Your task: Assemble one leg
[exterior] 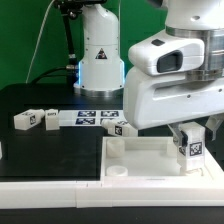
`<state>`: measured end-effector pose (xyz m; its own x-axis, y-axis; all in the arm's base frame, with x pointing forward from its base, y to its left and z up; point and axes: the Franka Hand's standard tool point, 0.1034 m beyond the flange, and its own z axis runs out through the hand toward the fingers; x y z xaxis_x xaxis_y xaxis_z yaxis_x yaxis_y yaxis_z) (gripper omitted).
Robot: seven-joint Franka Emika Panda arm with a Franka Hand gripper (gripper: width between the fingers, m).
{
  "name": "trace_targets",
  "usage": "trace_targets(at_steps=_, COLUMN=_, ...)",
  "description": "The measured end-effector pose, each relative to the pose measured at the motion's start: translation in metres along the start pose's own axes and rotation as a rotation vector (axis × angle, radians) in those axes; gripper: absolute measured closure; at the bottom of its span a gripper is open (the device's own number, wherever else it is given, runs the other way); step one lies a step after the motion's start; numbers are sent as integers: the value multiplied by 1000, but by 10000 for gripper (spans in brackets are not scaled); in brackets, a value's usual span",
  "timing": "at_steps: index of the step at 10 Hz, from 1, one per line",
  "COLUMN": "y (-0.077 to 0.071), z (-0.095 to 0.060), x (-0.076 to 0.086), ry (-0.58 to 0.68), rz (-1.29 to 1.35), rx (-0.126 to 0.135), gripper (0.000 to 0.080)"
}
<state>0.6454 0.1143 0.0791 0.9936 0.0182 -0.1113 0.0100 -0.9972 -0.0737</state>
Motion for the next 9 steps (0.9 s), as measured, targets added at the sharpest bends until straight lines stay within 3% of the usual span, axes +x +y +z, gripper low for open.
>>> trace_targets(at_steps=9, y=2, z=0, x=2, ry=8, rz=876, rx=10, gripper=506)
